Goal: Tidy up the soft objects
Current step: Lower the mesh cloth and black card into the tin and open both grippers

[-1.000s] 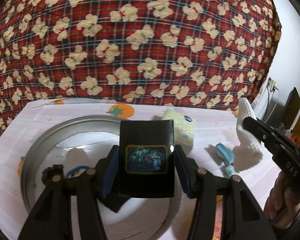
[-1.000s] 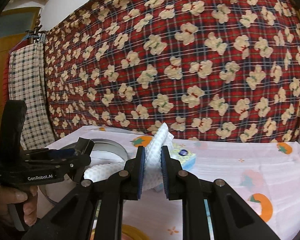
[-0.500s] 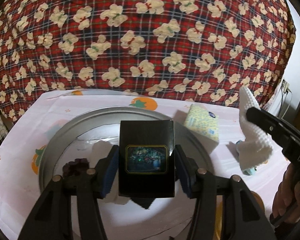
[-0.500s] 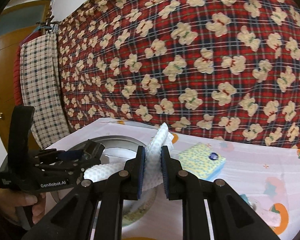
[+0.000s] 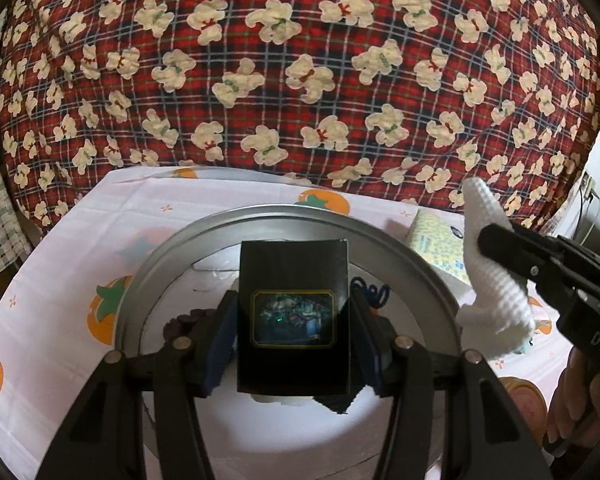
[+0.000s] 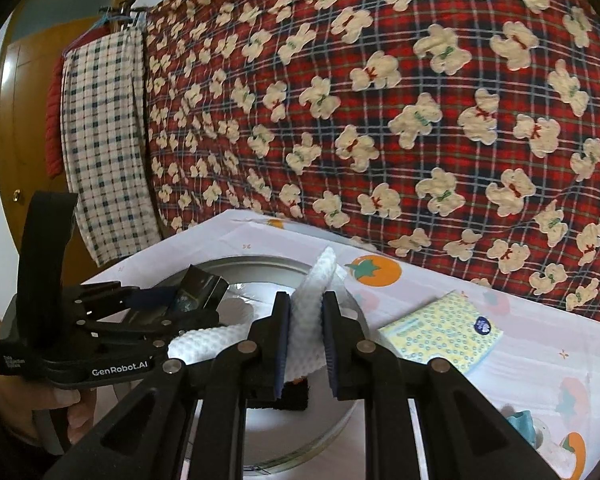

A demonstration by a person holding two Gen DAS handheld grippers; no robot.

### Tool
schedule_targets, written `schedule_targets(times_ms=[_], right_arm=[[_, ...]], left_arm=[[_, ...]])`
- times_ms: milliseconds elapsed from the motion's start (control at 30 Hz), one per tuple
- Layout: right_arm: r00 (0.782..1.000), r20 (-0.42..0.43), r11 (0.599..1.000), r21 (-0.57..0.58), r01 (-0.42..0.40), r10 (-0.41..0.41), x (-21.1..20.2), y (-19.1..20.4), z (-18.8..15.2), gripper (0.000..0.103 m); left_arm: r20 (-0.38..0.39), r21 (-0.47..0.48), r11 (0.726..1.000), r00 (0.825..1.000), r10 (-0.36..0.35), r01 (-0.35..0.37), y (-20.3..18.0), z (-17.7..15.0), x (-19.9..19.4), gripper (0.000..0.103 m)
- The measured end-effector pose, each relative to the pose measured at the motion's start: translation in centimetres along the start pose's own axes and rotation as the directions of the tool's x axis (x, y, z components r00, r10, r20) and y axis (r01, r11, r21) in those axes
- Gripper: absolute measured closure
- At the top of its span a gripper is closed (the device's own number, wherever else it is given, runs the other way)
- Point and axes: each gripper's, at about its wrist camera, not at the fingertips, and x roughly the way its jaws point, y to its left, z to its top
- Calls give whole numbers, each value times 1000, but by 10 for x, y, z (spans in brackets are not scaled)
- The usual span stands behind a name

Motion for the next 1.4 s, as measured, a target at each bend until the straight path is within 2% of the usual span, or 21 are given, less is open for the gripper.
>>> schedule_targets(times_ms=[700,1400], right_arm=[[992,-121,998,-55,-37,31,34,23,3,85],[970,-241,994,-98,-45,20,57,35,-2,85]], left_arm=[[-27,-25,999,999,42,-43,21,-1,5,49],[-73,-38,997,995,62,-64,33,-4,15,49]])
